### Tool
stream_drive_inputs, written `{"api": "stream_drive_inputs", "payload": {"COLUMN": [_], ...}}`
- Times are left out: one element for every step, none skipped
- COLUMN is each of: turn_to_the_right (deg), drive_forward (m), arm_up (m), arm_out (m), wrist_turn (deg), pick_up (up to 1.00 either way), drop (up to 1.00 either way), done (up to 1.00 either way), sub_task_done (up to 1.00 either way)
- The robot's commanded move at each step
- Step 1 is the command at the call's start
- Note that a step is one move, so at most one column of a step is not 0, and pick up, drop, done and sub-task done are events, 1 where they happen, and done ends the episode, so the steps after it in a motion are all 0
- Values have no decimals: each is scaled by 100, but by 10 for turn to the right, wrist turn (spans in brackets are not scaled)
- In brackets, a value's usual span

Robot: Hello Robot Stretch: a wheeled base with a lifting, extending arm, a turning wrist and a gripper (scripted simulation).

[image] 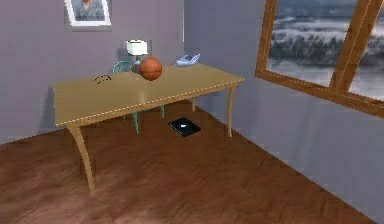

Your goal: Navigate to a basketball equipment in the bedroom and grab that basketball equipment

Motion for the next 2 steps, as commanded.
{"api": "stream_drive_inputs", "payload": {"turn_to_the_right": [-120,0], "drive_forward": [0,85], "arm_up": [0,0], "arm_out": [0,0], "wrist_turn": [0,0], "pick_up": [0,0], "drop": [0,0], "done": [0,0], "sub_task_done": [0,0]}}
